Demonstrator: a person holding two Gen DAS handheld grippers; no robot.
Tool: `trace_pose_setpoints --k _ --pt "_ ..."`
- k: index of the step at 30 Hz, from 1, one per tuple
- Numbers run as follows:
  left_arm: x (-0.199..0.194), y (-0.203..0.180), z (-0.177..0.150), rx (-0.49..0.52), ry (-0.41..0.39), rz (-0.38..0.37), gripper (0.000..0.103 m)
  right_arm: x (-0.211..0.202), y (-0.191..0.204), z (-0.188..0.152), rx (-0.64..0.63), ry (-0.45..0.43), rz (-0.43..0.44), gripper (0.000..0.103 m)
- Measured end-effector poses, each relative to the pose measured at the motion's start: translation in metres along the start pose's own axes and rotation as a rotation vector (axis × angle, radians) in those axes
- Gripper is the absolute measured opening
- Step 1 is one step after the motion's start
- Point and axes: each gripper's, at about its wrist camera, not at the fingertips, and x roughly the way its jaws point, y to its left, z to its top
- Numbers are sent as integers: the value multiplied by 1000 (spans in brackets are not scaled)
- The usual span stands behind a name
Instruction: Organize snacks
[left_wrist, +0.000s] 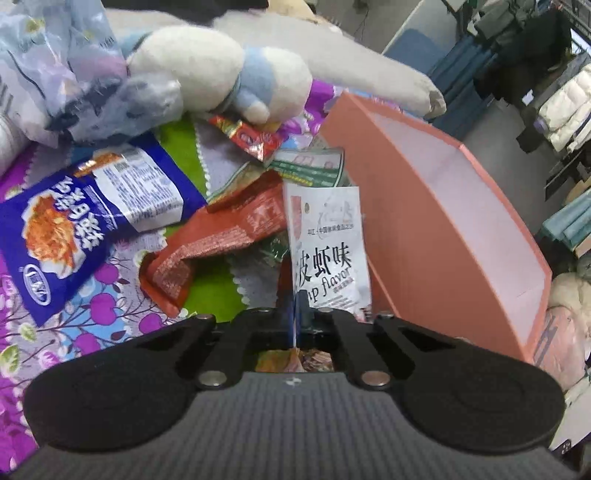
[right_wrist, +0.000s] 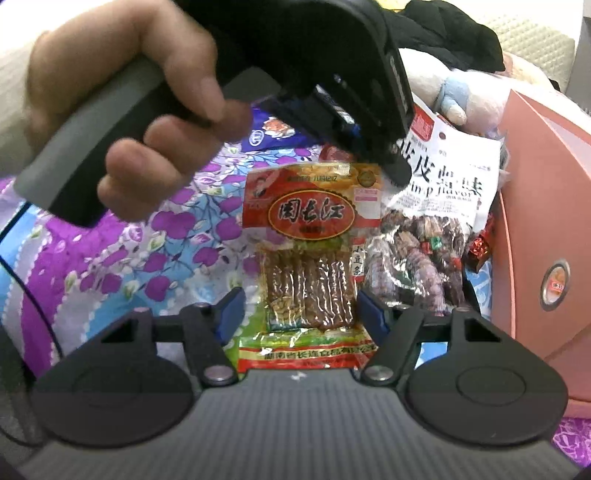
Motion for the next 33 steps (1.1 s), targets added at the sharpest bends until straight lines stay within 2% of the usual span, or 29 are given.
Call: trace_pose_setpoints --k 9,10,11,21,25,27,29,31,33 --pt "-58 -7 -2 -17 -105 56 0 -34 18 -18 -16 10 27 60" --pt "-65 -6 -3 -22 -115 62 0 -35 18 -18 -17 13 34 51" --pt "-71 -6 -3 -26 -125 70 0 -35 18 -18 -17 20 33 34" --pt "-147 12 -27 -111 -212 174 0 -38 6 -23 16 19 18 34" --pt "-176 21 -46 -155 -212 215 0 -41 -1 -23 44 4 29 34" --pt "-188 25 -56 -182 -204 219 0 -41 -2 -23 39 1 23 41" --pt "-197 29 -67 -209 -186 211 0 -39 -4 -23 30 -2 20 61" --pt "-205 35 -79 -252 -163 183 0 -37 -8 -22 32 -4 34 68" --pt "-209 41 -88 -287 -150 170 0 -32 -12 -21 23 -3 40 81"
